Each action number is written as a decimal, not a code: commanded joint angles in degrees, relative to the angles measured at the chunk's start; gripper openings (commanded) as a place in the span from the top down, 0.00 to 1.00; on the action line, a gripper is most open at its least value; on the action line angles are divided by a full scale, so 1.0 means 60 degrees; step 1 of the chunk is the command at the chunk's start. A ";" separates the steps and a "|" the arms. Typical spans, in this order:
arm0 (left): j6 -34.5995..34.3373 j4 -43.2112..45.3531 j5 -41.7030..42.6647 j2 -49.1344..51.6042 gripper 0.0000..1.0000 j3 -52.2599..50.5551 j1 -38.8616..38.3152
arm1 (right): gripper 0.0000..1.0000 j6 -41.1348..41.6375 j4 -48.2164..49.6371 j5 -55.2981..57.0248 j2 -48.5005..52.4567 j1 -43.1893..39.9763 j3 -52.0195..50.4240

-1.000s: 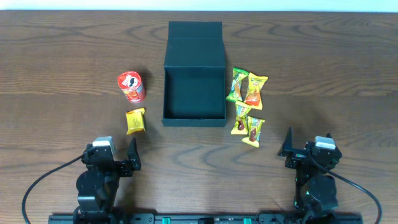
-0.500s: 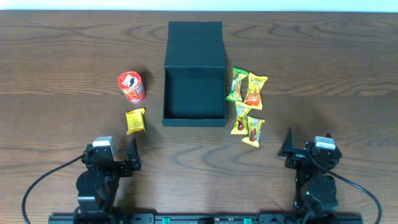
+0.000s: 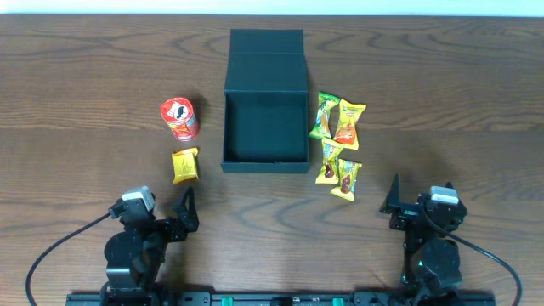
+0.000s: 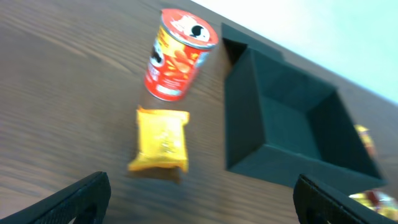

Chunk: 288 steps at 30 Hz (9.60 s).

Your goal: Pack container

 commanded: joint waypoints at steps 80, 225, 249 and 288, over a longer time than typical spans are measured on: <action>0.3774 -0.3096 -0.1508 1.8433 0.04 1.2404 -0.0386 | 0.01 0.0025 -0.0098 0.0164 -0.0033 -0.0033 0.0022; 0.0244 -0.2648 0.3530 1.9067 0.05 1.5092 -0.2390 | 0.01 0.0025 -0.0098 0.0164 -0.0033 -0.0033 0.0022; 0.4936 -0.5227 -0.3151 1.9398 0.00 1.6411 -0.5850 | 0.01 0.0025 -0.0098 0.0164 -0.0033 -0.0033 0.0018; 0.5413 -0.4422 -0.5555 2.0338 0.05 1.6047 -0.6838 | 0.01 0.0025 -0.0098 0.0164 -0.0033 -0.0033 0.0022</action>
